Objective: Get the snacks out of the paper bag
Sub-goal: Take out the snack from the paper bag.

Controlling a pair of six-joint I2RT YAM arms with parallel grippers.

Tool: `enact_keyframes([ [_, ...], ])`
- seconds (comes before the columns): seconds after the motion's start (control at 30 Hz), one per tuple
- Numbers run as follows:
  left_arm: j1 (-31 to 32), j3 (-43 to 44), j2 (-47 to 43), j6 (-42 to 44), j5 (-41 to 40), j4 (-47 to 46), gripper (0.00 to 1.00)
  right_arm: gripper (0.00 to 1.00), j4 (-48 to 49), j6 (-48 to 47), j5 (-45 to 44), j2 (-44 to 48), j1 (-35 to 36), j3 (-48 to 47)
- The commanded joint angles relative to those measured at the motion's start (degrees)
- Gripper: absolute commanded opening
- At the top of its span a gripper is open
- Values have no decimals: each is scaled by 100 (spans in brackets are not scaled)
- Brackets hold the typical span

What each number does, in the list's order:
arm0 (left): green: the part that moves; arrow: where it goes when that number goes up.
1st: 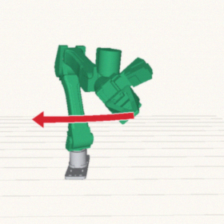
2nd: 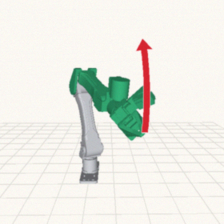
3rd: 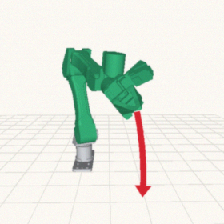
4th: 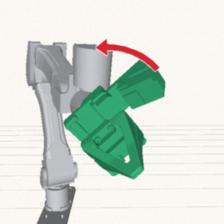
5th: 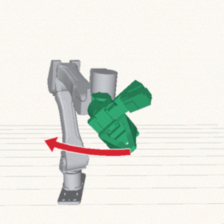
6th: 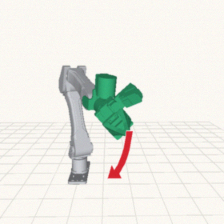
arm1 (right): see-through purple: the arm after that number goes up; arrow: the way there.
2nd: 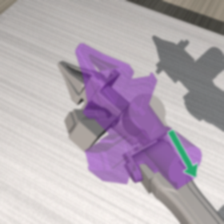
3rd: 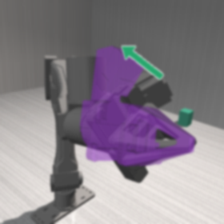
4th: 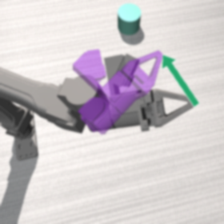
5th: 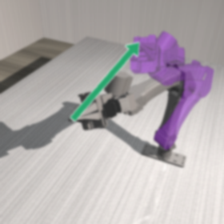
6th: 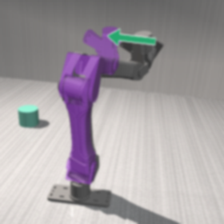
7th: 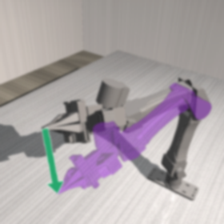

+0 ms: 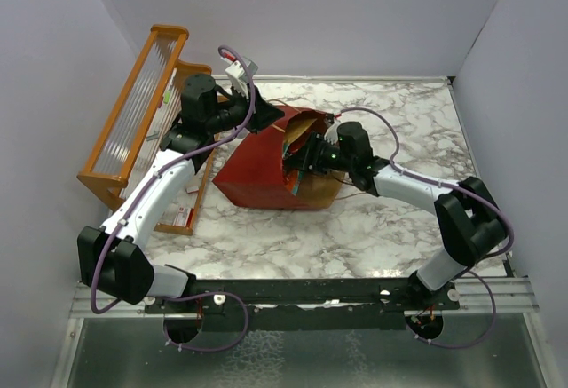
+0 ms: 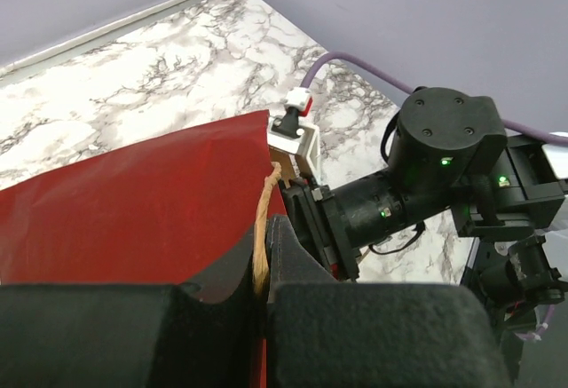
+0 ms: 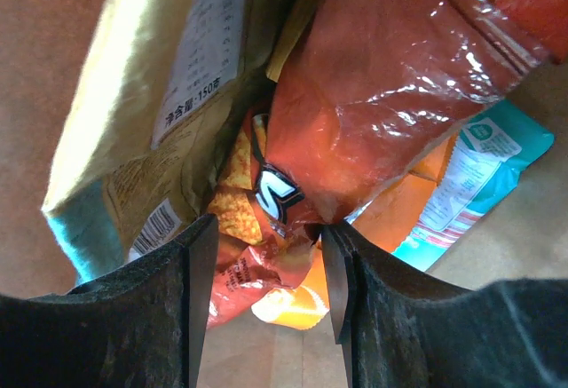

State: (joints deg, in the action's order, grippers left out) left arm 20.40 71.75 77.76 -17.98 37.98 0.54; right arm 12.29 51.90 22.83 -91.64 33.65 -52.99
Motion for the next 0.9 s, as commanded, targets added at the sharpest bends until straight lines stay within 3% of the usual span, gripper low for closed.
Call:
enact_keyframes([
  [0.0,47,-55,-241,131,-181,-107,0,51,428,230,436,-191,5,-168],
  [0.23,86,-49,-184,167,-185,-69,0,57,178,38,-232,42,1,45],
  [0.43,91,-59,-179,161,-200,-76,0,50,867,473,174,-167,10,88],
  [0.57,91,-56,-191,183,-231,-67,0,38,1092,610,234,-200,5,72],
  [0.77,93,-57,-177,180,-233,-58,0,6,1225,868,207,-164,10,234],
  [0.87,105,-57,-183,206,-276,-38,0,1,1077,946,81,-26,2,344],
])
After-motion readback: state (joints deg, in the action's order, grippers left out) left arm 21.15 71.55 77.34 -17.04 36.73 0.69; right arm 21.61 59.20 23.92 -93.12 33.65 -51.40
